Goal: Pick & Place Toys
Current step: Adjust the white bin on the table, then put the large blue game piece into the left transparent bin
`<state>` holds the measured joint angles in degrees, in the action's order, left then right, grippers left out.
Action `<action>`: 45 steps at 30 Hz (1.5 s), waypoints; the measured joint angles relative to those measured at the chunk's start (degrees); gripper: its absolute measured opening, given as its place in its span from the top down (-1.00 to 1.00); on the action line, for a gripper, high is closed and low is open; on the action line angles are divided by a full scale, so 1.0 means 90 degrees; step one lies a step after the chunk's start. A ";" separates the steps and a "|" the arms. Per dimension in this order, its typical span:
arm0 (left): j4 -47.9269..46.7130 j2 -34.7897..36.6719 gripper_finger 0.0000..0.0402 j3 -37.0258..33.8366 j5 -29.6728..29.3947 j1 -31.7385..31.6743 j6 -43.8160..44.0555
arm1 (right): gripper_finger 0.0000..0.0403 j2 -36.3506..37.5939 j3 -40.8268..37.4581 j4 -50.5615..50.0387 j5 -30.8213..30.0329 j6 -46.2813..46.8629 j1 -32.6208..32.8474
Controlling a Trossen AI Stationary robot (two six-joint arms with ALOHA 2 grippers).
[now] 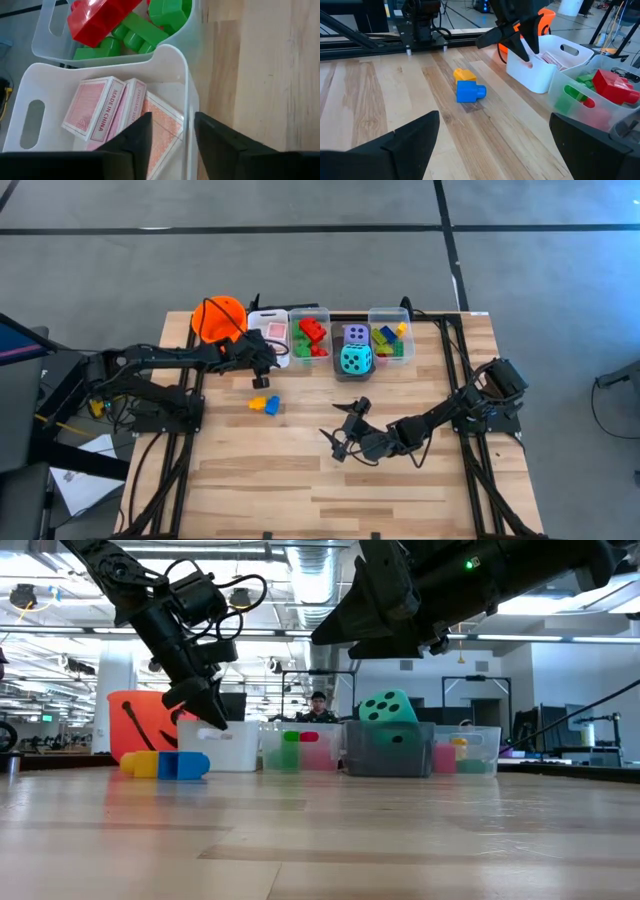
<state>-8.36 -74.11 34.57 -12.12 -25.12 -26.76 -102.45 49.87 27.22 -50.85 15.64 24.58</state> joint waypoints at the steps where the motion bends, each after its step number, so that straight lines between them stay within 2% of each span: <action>1: 0.0000 0.0000 0.28 0.0000 0.0002 0.0000 0.0000 | -0.85 0.0000 0.0000 0.0000 0.0000 -0.0002 0.0000; 6: -0.0014 0.0244 0.09 0.0002 0.0000 0.0040 -0.0025 | -0.85 0.0000 0.0000 -0.0002 -0.0001 -0.0012 0.0000; 11: -0.0003 0.1011 -0.03 0.0002 0.0101 0.0316 0.0129 | -0.85 0.0000 0.0000 0.0002 -0.0002 -0.0008 0.0002; 17: -0.0154 0.1826 -0.11 0.0002 0.1863 0.1035 0.1354 | -0.85 0.0000 0.0000 -0.0002 -0.0002 -0.0010 0.0002; 20: -0.0579 0.1920 -0.15 0.0005 0.2174 0.1636 0.1406 | -0.85 0.0000 0.0000 -0.0012 -0.0002 -0.0010 0.0002; 22: -0.0910 0.1878 -0.17 0.0005 0.1831 0.2078 0.1409 | -0.85 0.0000 0.0000 -0.0027 -0.0002 -0.0010 0.0002; 24: -0.1227 0.1714 -0.18 0.0004 0.1165 0.2561 0.1409 | -0.85 0.0000 0.0000 -0.0027 -0.0001 -0.0007 0.0002; 28: -0.1690 0.1359 -0.19 -0.0002 -0.0777 0.3510 0.1407 | -0.85 0.0000 0.0000 -0.0027 -0.0002 -0.0009 0.0002; 32: -0.1657 0.0924 -0.19 0.0000 -0.2699 0.4409 0.1640 | -0.85 0.0000 -0.0002 -0.0027 -0.0002 -0.0010 0.0000; 34: -0.1672 0.0614 -0.19 -0.0002 -0.3390 0.4812 0.1924 | -0.85 0.0000 -0.0002 -0.0028 -0.0002 -0.0010 0.0000; 41: -0.1644 -0.0661 -0.17 -0.0002 -0.4688 0.5880 0.2932 | -0.85 0.0000 -0.0002 -0.0035 -0.0002 -0.0012 0.0000; 45: -0.1578 -0.1146 -0.18 -0.0004 -0.4947 0.6141 0.3369 | -0.85 0.0000 -0.0002 -0.0077 -0.0002 -0.0011 0.0000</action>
<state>-22.57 -84.42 34.53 -56.64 30.15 3.56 -102.45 49.84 26.53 -50.87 15.54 24.58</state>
